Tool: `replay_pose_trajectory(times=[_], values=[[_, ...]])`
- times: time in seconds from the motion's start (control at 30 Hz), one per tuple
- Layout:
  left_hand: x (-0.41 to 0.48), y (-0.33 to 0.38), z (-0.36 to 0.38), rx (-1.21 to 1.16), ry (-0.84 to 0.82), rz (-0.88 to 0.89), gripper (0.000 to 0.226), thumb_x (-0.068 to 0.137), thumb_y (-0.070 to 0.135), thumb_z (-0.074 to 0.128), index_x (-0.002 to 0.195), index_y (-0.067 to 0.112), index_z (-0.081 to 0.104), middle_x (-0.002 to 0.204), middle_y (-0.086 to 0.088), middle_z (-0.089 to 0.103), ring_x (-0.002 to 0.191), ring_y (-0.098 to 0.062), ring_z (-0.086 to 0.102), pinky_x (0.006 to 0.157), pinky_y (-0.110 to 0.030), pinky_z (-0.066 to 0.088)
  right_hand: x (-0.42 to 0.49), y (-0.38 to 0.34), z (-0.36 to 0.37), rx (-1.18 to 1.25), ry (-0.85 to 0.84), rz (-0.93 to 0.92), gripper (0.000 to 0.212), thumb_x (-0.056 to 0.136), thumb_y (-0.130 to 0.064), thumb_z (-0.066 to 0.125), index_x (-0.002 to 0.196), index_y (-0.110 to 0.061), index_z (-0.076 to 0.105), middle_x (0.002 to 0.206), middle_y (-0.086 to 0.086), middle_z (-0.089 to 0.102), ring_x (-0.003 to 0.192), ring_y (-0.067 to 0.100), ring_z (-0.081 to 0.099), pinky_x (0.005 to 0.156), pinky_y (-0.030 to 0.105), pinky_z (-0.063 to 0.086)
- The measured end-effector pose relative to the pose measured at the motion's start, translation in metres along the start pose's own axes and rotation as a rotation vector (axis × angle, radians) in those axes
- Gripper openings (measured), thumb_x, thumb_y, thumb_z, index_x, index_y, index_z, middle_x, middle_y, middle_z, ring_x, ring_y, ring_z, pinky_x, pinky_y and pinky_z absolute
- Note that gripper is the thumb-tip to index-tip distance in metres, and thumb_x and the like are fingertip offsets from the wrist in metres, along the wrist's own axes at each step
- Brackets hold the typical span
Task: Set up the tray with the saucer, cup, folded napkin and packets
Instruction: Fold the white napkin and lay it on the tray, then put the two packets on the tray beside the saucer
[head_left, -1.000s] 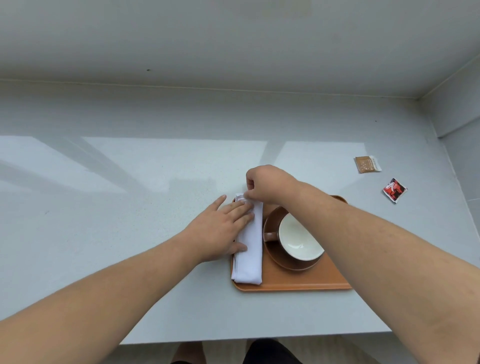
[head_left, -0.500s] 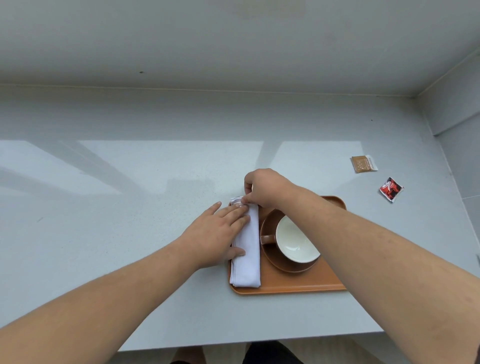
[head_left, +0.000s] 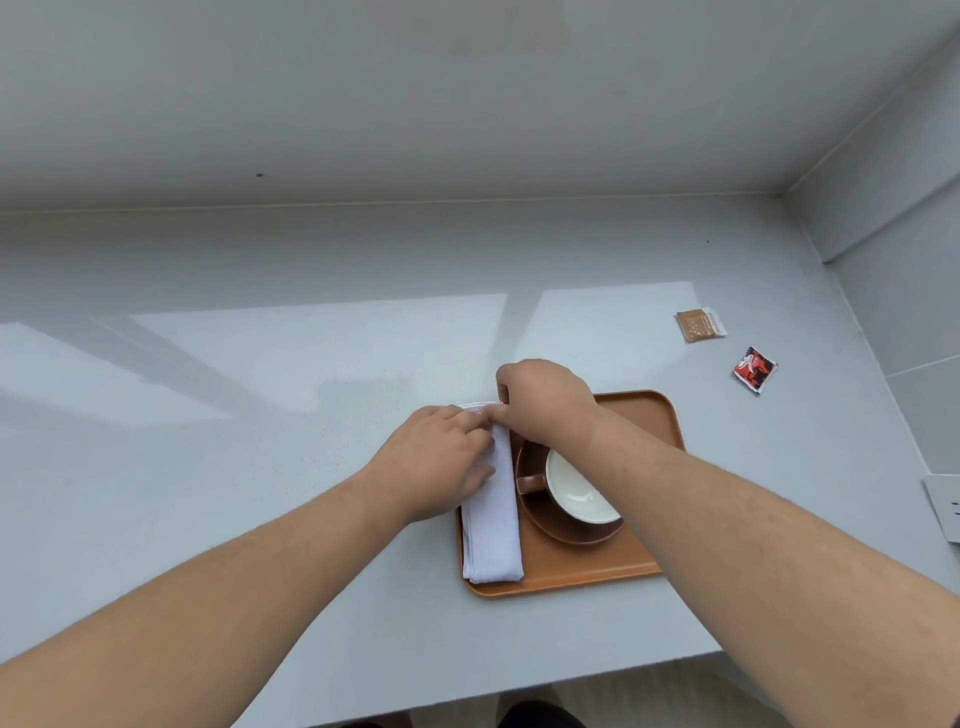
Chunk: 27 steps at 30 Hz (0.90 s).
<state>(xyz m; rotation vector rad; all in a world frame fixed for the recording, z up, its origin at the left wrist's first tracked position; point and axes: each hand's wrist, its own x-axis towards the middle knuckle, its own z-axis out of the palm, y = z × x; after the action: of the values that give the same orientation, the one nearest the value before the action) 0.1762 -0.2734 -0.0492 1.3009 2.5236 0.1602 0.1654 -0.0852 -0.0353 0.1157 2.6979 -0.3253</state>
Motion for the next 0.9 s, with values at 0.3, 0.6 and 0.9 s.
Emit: replay_pose_trajectory(times=[0.3, 0.6, 0.9], values=[[0.044, -0.006, -0.041, 0.041, 0.073, 0.020, 0.043, 0.097, 0.042, 0.051, 0.134, 0.023, 0.062, 0.142, 0.003, 0.059, 0.126, -0.022, 0.055, 0.103, -0.037, 0.047, -0.041, 0.021, -0.016, 0.014, 0.269, 0.087, 0.026, 0.092, -0.043, 0.062, 0.107, -0.021, 0.064, 0.103, 0.000, 0.063, 0.098, 0.023, 0.056, 0.077, 0.036, 0.049], [0.118, 0.041, -0.071, 0.077, 0.020, -0.026, 0.066, 0.094, 0.053, 0.055, 0.153, 0.026, 0.042, 0.167, -0.002, 0.033, 0.148, -0.026, 0.037, 0.121, -0.044, 0.033, -0.060, 0.100, -0.034, 0.096, 0.340, 0.237, 0.048, 0.094, -0.044, 0.056, 0.137, -0.023, 0.056, 0.131, 0.001, 0.062, 0.121, 0.027, 0.053, 0.093, 0.043, 0.050], [0.193, 0.093, -0.073, 0.072, -0.074, -0.066, 0.056, 0.093, 0.050, 0.055, 0.144, 0.028, 0.050, 0.146, 0.005, 0.056, 0.128, -0.022, 0.053, 0.092, -0.039, 0.049, -0.085, 0.200, -0.046, 0.110, 0.285, 0.334, 0.044, 0.094, -0.041, 0.057, 0.134, -0.022, 0.060, 0.127, 0.002, 0.063, 0.119, 0.027, 0.052, 0.085, 0.041, 0.051]])
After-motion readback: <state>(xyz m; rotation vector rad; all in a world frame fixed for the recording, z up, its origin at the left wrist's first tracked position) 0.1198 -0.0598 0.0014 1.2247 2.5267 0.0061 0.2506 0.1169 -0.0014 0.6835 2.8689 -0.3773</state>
